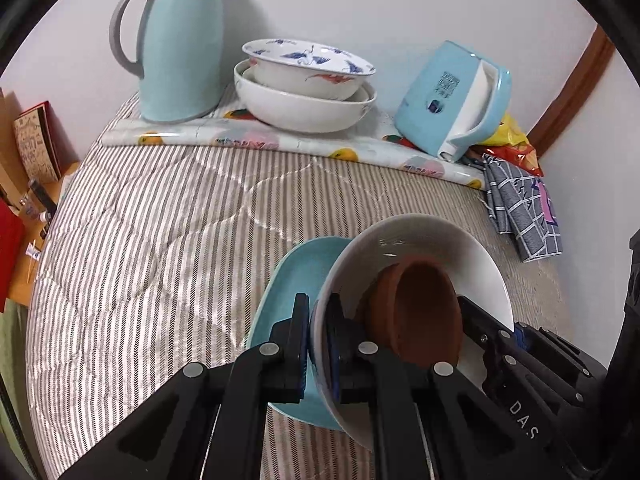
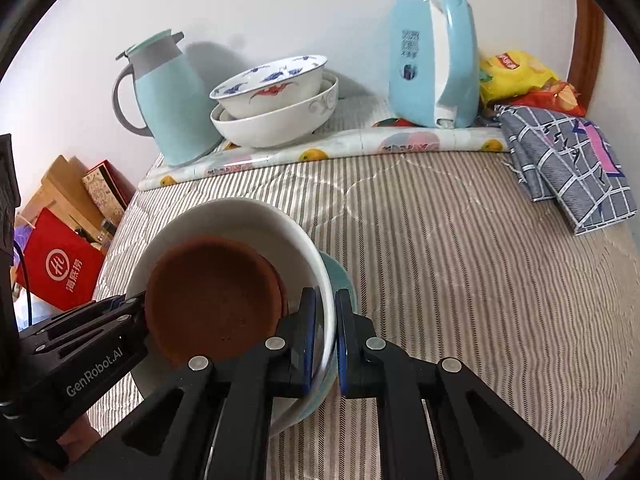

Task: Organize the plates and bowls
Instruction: 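Carry the white bowl with the right tool toward the light-blue plate stack, then lower the white bowl onto the light-blue plate and open the right tool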

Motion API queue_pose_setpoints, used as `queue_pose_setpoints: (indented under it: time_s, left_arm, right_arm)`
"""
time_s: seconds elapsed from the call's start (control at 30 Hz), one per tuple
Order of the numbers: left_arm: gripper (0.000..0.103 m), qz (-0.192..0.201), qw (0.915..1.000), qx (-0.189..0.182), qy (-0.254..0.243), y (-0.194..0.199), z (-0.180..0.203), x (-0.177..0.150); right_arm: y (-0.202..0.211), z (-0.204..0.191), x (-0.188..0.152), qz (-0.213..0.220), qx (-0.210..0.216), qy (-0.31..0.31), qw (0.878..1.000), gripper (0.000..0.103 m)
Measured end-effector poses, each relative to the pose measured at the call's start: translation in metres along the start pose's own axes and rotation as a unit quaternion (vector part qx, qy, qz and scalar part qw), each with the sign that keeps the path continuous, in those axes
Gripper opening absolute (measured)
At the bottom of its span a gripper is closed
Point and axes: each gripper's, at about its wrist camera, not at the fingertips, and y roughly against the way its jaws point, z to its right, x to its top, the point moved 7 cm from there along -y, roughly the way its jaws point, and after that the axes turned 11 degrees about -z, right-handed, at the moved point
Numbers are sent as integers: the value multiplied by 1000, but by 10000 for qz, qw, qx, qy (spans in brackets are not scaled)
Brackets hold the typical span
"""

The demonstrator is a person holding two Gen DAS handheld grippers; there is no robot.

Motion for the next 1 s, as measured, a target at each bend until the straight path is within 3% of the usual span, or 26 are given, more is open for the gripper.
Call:
queue_pose_setpoints:
  time_s: [0.53,1.0]
  left_arm:
    - [9,-276,9995,41,168,-32,-20,-2]
    - [9,-284,9995,-49,163,-34,-22,2]
  right_arm:
    - [-45,-4,-5,-444,85,26,9990,9]
    - [-45,-3,-1,-390,134,152,9990,12]
